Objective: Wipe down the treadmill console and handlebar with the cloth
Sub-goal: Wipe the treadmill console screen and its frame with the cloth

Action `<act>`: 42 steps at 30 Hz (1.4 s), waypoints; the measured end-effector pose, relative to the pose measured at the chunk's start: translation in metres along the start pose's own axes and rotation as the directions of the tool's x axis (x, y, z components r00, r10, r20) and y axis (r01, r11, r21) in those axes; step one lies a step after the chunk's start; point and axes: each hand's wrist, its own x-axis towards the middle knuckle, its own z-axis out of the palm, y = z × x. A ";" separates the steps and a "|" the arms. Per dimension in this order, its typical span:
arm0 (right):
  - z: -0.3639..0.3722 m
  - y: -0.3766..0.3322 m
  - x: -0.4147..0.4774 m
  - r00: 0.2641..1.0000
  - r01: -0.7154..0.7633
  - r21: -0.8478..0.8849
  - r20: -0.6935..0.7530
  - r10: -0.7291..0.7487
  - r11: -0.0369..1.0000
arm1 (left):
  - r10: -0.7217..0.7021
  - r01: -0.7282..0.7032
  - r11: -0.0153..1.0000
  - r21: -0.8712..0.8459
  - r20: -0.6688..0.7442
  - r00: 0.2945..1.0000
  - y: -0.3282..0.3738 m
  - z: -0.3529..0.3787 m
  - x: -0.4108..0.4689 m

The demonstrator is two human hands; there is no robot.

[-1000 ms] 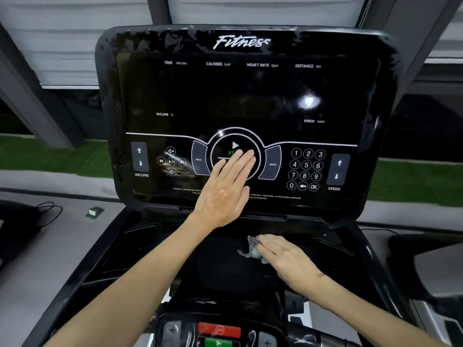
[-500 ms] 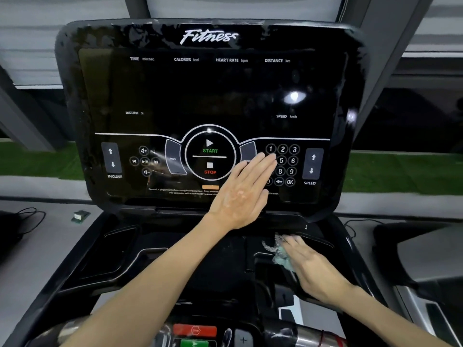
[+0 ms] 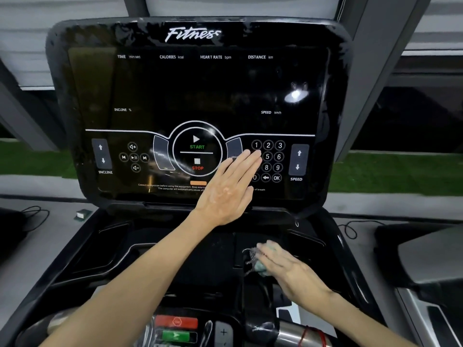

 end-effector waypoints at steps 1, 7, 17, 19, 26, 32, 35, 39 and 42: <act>-0.003 0.002 -0.002 0.998 -0.065 0.057 -0.020 0.066 0.996 | -0.001 0.001 1.000 0.002 -0.002 1.000 0.001 -0.001 0.000; -0.020 0.017 -0.019 0.978 -0.201 -0.017 0.056 0.202 0.979 | -0.048 0.047 0.998 -0.042 -0.030 0.998 0.015 0.000 0.007; -0.010 0.017 0.057 0.999 0.012 0.217 0.047 -0.023 0.976 | -0.028 0.028 0.999 0.033 0.002 1.000 0.022 0.008 0.008; -0.013 0.024 0.041 0.998 0.012 0.269 0.051 -0.027 0.963 | -0.031 0.031 0.999 0.028 0.007 0.999 0.021 0.008 0.008; -0.016 0.038 -0.004 0.999 -0.026 0.101 0.030 0.023 0.995 | -0.042 0.042 0.999 0.018 0.003 0.999 0.022 0.010 0.009; -0.011 0.021 0.050 0.998 0.024 0.185 0.054 -0.034 0.982 | -0.051 0.051 0.999 0.009 0.017 0.999 0.023 0.010 0.008; -0.016 0.025 0.038 0.998 -0.040 0.357 0.066 0.018 0.933 | -0.053 0.053 0.999 0.008 0.020 0.998 0.023 0.009 0.008; -0.020 0.036 -0.009 0.987 -0.144 0.433 0.133 0.095 0.890 | -0.067 0.067 0.998 0.000 0.001 0.998 0.025 0.009 0.008; -0.021 0.039 -0.018 0.979 -0.164 0.418 0.183 0.095 0.893 | -0.081 0.081 0.997 -0.017 -0.017 0.997 0.031 0.009 0.009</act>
